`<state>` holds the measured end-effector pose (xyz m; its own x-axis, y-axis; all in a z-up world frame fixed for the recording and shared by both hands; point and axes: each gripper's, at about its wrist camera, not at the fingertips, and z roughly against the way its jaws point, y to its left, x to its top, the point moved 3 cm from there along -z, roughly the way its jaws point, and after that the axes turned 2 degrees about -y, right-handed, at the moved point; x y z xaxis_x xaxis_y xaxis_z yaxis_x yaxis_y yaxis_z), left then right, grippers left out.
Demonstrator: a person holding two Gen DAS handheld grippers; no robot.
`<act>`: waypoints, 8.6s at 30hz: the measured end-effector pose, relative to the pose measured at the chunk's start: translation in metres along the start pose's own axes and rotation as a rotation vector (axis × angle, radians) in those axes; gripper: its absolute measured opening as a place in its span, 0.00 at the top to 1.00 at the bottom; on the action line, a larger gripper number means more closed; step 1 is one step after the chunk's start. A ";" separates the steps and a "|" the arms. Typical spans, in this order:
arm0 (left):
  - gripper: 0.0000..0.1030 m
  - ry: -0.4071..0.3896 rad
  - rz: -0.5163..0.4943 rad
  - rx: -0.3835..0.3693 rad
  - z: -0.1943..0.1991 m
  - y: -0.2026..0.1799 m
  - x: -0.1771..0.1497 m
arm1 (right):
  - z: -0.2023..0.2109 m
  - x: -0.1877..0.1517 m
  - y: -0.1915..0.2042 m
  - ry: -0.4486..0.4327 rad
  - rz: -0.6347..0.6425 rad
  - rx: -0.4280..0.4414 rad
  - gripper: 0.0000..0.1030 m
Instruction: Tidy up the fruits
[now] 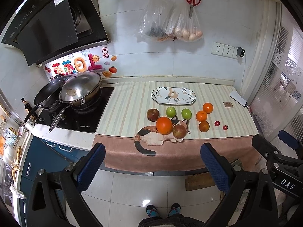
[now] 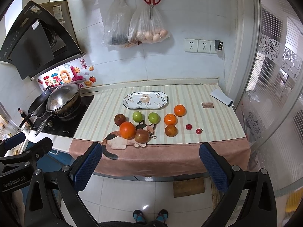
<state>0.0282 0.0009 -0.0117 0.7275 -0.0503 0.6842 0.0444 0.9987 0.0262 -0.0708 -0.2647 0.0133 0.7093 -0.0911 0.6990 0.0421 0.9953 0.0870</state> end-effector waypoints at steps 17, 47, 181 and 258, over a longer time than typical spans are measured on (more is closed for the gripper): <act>0.00 0.004 -0.004 -0.006 0.002 -0.001 -0.002 | 0.001 0.001 0.002 0.004 -0.005 0.005 0.00; 0.00 -0.012 -0.006 -0.024 0.011 -0.004 -0.002 | 0.011 -0.001 0.004 0.003 -0.004 0.009 0.00; 0.27 0.833 0.103 -0.186 -0.627 -0.096 0.173 | -0.726 0.175 0.022 0.686 0.034 0.201 0.31; 0.13 0.501 -0.035 0.030 -0.425 -0.033 0.087 | -0.500 0.103 0.009 0.486 -0.237 0.107 0.09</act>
<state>0.3809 -0.0413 -0.2628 0.9656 -0.0752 0.2491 0.0598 0.9958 0.0686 0.3545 -0.2486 -0.2689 0.9334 -0.2619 0.2451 0.1867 0.9382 0.2916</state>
